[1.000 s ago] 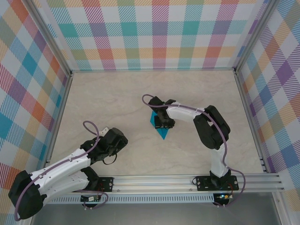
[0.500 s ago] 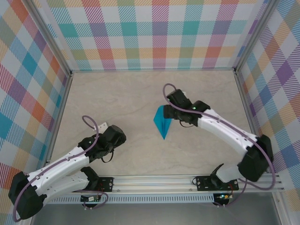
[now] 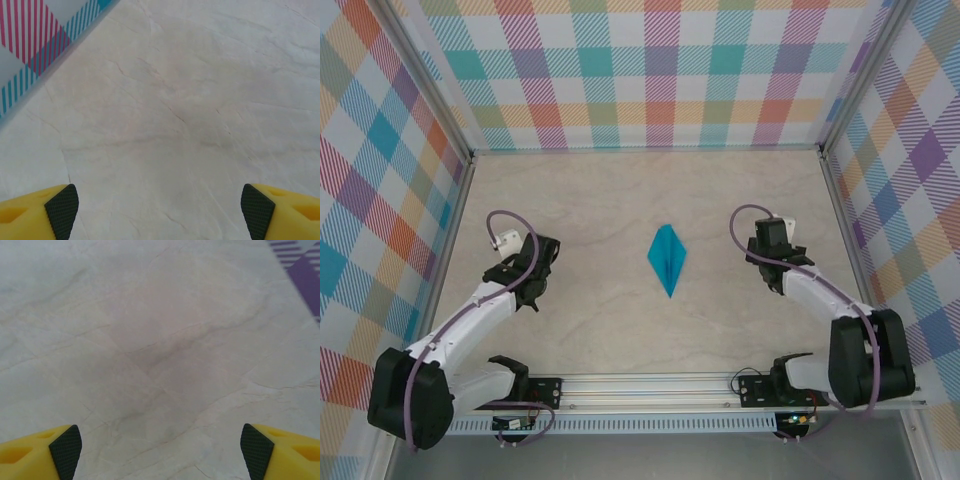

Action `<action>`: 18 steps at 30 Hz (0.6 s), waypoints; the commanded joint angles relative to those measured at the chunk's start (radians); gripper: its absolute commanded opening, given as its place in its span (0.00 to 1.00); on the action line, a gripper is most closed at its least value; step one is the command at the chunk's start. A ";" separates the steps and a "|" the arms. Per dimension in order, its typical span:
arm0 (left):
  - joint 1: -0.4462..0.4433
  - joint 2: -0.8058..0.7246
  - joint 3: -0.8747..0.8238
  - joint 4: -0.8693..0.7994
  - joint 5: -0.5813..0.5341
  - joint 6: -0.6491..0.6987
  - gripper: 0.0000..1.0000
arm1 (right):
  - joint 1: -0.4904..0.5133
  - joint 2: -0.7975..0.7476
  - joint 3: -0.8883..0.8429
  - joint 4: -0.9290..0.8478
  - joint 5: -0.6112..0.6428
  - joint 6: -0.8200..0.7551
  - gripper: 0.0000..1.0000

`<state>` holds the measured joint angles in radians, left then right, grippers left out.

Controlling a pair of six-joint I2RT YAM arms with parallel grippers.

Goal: Fold a paper plane with a square sheet of paper (pick it up from the middle)
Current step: Reset both arms

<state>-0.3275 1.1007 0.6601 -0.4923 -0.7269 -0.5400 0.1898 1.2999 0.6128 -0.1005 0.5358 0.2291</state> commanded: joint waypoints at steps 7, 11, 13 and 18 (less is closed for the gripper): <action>0.094 0.172 -0.161 0.681 0.079 0.393 0.94 | -0.055 0.158 -0.055 0.557 -0.309 -0.235 0.84; 0.105 0.216 -0.217 0.923 0.140 0.448 0.95 | -0.081 0.156 -0.161 0.787 -0.382 -0.277 0.86; 0.128 0.234 -0.244 1.031 0.183 0.464 0.96 | -0.096 0.164 -0.201 0.867 -0.394 -0.262 0.86; 0.184 0.312 -0.261 1.200 0.305 0.514 0.96 | -0.149 0.186 -0.208 0.886 -0.527 -0.251 0.88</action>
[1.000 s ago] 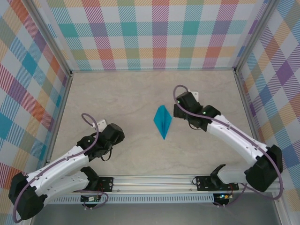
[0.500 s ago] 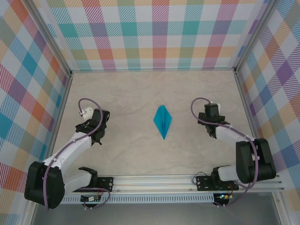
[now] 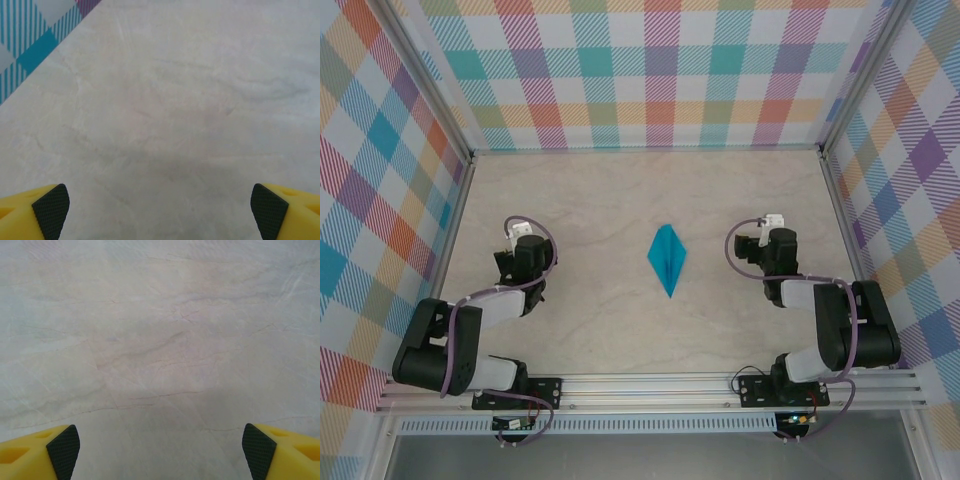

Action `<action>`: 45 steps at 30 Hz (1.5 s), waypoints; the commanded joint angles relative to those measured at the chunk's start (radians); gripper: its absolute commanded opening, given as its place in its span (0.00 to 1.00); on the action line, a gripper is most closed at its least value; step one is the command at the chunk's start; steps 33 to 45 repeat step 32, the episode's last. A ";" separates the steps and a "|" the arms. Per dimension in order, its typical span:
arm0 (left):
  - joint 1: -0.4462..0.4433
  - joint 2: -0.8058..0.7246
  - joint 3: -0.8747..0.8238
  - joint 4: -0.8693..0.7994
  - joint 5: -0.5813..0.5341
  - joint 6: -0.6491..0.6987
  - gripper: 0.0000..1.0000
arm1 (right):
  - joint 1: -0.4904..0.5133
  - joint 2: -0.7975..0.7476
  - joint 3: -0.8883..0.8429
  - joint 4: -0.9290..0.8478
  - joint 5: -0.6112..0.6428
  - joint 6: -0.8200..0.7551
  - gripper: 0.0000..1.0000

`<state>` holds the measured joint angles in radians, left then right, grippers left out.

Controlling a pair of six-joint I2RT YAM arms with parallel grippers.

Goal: Fold a paper plane with a square sheet of paper (pick it up from the middle)
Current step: Reset both arms

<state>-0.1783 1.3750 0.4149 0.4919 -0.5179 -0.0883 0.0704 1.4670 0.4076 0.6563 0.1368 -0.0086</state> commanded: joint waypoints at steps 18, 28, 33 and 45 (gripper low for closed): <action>0.090 0.185 -0.014 0.344 0.284 0.081 1.00 | -0.052 0.058 0.004 0.151 -0.099 0.022 1.00; 0.092 0.185 -0.015 0.344 0.284 0.082 1.00 | -0.051 0.059 0.008 0.147 -0.102 0.024 1.00; 0.091 0.185 -0.014 0.345 0.284 0.082 1.00 | -0.051 0.059 0.007 0.147 -0.102 0.024 1.00; 0.091 0.185 -0.014 0.345 0.284 0.082 1.00 | -0.051 0.059 0.007 0.147 -0.102 0.024 1.00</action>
